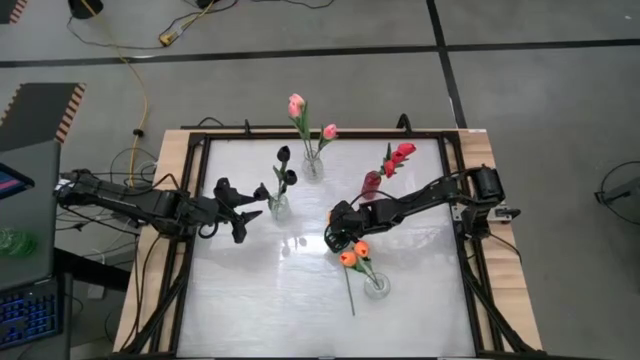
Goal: Sort flowers into vase by color
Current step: Put the orange tulip into the bottom transparent vase
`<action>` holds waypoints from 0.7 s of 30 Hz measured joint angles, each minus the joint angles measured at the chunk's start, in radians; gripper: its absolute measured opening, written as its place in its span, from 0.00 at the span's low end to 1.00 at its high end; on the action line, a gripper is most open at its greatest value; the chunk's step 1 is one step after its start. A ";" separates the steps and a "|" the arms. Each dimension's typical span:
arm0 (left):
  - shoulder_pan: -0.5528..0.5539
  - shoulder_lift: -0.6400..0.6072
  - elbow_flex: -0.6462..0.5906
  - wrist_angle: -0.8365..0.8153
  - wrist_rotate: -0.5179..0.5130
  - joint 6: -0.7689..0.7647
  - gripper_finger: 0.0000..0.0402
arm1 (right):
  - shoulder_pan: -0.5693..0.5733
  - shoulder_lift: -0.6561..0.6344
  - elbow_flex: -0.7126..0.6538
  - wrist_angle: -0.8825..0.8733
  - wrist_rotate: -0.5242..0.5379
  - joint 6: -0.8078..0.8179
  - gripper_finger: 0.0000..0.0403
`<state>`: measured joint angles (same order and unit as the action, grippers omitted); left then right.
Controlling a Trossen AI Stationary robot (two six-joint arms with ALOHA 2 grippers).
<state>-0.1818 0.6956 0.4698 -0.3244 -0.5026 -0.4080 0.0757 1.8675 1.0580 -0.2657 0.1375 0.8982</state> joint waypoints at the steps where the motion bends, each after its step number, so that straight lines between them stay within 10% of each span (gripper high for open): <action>1: 0.000 0.000 0.000 0.000 0.000 0.000 0.46 | 0.000 -0.001 0.000 -0.003 0.000 0.000 0.40; 11: 0.000 0.000 0.000 0.000 0.000 0.000 0.46 | -0.001 -0.003 -0.002 -0.014 0.000 -0.007 0.06; 21: 0.000 0.000 0.000 0.000 0.000 0.000 0.46 | 0.000 -0.002 0.028 -0.021 -0.022 -0.024 0.10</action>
<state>-0.1818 0.6960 0.4698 -0.3241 -0.5028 -0.4080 0.0761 1.8656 1.0862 -0.2870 0.1154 0.8737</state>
